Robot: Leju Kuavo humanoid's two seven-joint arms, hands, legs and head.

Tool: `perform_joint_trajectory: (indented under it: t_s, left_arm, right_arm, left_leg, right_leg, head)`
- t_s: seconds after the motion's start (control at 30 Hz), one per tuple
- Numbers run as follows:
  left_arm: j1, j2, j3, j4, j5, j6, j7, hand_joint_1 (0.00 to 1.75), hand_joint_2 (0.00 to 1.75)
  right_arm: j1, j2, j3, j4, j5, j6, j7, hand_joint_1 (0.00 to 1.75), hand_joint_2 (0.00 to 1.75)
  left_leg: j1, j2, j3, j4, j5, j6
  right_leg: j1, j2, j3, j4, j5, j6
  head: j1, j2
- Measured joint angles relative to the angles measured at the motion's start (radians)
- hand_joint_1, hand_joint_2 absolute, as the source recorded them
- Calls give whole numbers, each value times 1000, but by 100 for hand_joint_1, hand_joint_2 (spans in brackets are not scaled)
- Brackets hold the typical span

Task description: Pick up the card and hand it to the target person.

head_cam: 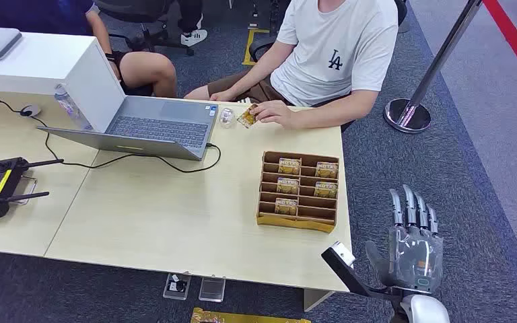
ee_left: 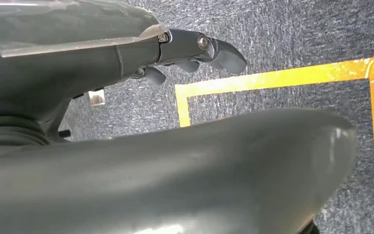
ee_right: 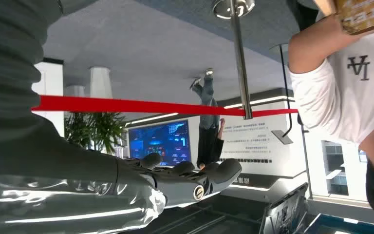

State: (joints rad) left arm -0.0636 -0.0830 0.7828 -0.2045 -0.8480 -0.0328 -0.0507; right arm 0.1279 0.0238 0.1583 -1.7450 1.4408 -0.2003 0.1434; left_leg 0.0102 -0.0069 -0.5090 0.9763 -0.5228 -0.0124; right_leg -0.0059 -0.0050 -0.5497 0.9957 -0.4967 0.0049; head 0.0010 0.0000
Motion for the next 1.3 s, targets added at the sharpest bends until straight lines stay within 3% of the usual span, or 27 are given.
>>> perform_joint_trajectory:
  t_s: [0.8, 0.93, 1.0, 1.07, 1.13, 1.3]
  left_arm:
    - [-2, -1, 0, 0, -29, -9, 11, 0, 0]
    - [-2, -3, 1, 0, -31, -9, 16, 0, 0]
    - [-2, -4, 1, 0, -32, -9, 16, 0, 0]
    - [-2, -5, 2, 0, -32, -8, 14, 0, 0]
    - [-2, -6, 3, 0, -32, -8, 10, 0, 0]
    - [-2, -6, 6, 0, -32, -7, 6, 0, 0]
  right_arm:
    - [-275, 16, 68, 336, 9, -34, 65, 0, 175]
    - [-304, 27, 94, 367, 10, -30, 65, 30, 175]
    - [-315, 31, 105, 379, 10, -29, 65, 67, 175]
    - [-323, 35, 117, 391, 10, -28, 65, 118, 175]
    - [-330, 37, 130, 402, 10, -27, 65, 143, 175]
    - [-344, 40, 155, 424, 15, -24, 73, 152, 175]
  left_leg:
    - [0, 0, 0, 0, 1, 0]
    - [0, 0, 0, 0, 1, 0]
    - [0, 0, 0, 0, 1, 0]
    - [0, 0, 0, 0, 1, 0]
    - [0, 0, 0, 0, 1, 0]
    - [0, 0, 0, 0, 1, 0]
  right_leg:
    - [0, 0, 0, 0, 0, 0]
    - [0, 0, 0, 1, 0, 0]
    - [0, 0, 0, 1, 0, 0]
    - [0, 0, 0, 1, 0, 0]
    - [0, 0, 0, 1, 0, 0]
    - [0, 0, 0, 1, 0, 0]
  head:
    - [0, 0]
    - [0, 0]
    - [0, 0]
    - [1, 0]
    - [1, 0]
    - [1, 0]
